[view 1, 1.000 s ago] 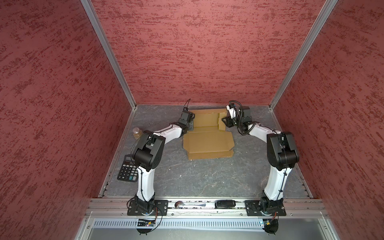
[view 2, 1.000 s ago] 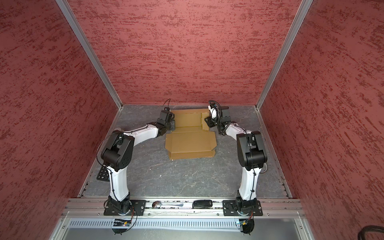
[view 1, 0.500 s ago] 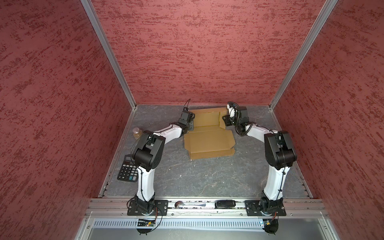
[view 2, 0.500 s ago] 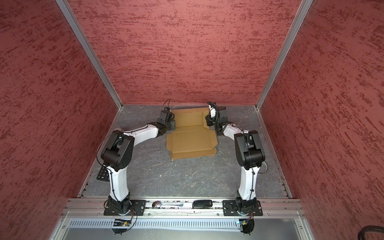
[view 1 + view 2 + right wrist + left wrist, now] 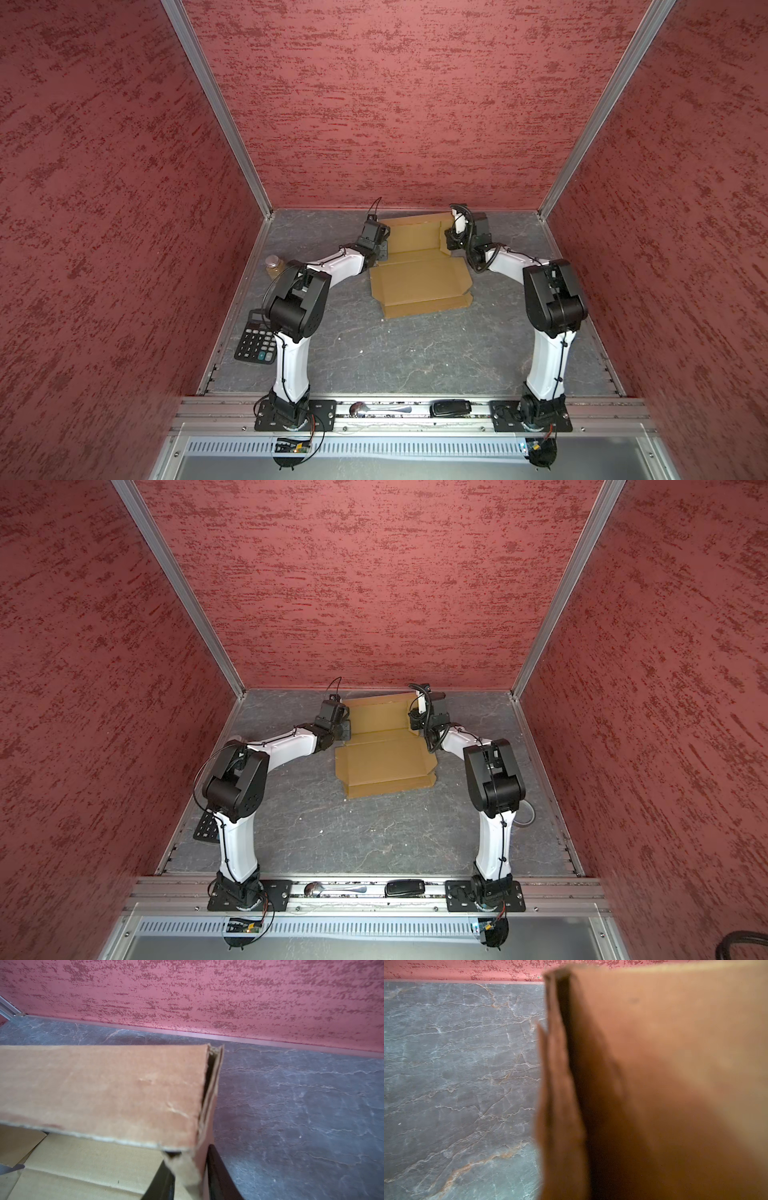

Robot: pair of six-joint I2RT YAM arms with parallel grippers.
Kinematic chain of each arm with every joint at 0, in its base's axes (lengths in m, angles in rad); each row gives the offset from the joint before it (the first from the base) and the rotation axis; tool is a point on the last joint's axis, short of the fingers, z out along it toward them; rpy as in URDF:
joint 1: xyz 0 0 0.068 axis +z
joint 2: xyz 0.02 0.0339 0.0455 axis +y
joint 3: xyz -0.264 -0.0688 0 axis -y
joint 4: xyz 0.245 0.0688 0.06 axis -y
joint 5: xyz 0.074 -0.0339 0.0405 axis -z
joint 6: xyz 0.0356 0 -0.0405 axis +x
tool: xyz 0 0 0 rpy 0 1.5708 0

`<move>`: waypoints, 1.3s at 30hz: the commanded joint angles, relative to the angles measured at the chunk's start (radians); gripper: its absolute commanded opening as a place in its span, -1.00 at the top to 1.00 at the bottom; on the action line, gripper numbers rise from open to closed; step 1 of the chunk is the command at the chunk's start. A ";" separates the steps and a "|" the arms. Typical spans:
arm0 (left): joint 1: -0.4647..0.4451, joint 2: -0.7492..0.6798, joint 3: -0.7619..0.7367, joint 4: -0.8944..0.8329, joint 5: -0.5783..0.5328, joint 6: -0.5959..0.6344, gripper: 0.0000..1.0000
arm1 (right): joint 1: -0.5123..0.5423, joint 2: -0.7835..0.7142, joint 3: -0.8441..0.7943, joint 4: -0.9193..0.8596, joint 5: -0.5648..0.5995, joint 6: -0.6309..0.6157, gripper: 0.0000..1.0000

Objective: Fold the paper box

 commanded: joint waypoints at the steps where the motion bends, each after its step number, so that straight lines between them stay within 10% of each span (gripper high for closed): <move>1: -0.037 0.043 0.009 -0.038 0.120 -0.001 0.88 | 0.033 0.032 0.026 0.004 -0.004 0.028 0.46; 39: -0.033 0.056 0.024 -0.037 0.167 0.000 0.88 | 0.061 0.120 0.102 -0.064 0.136 0.012 0.74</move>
